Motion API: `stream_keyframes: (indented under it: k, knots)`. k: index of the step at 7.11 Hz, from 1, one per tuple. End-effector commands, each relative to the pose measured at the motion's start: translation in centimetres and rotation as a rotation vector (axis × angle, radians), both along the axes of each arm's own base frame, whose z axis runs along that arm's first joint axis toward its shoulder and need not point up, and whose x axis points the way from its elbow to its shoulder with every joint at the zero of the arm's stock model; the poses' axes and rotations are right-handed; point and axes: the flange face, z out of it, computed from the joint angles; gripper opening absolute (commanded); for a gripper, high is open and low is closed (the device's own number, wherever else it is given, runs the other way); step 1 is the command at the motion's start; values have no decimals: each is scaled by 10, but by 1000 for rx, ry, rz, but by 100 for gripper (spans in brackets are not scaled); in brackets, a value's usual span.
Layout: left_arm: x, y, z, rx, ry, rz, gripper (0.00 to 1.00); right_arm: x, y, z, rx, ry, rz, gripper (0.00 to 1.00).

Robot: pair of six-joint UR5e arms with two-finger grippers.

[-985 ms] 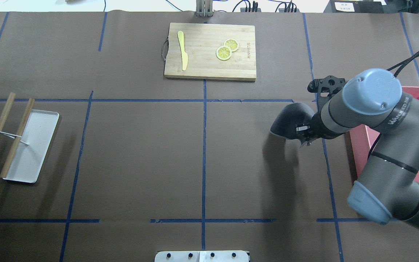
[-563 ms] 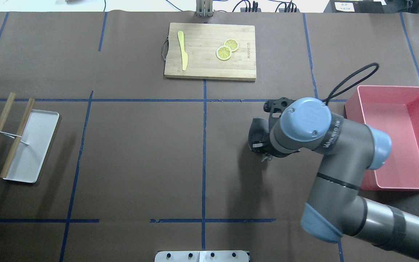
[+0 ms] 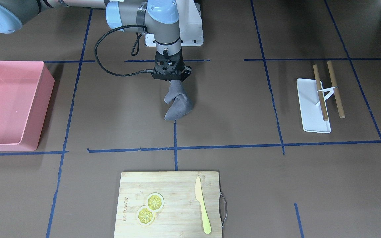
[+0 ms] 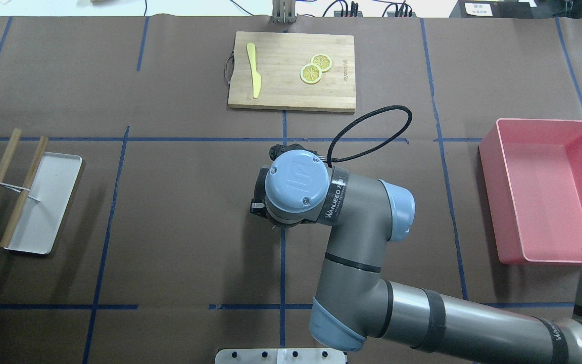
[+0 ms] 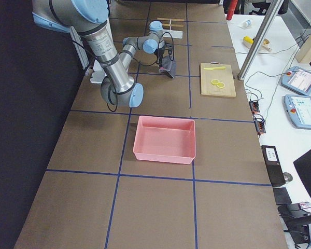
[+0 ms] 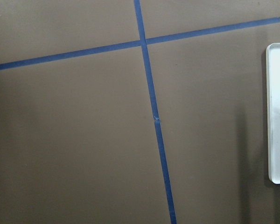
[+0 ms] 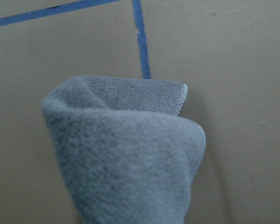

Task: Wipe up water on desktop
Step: 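Wipe the cloth back and forth across the table with the right gripper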

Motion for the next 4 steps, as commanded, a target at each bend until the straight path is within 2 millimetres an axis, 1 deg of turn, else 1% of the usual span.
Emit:
stream_keyframes:
  k: [1, 2, 3, 4]
  knots:
    - [2, 1, 5, 5, 32, -5, 100, 61, -4, 59, 86, 42, -78, 0]
    - [3, 0, 4, 10, 47, -6, 100, 100, -5, 99, 99, 87, -99, 0]
    - [3, -1, 3, 13, 49, -6, 100, 144, -9, 146, 81, 139, -121, 0]
    - [4, -1, 2, 15, 49, -4, 100, 177, -7, 184, 76, 191, -137, 0]
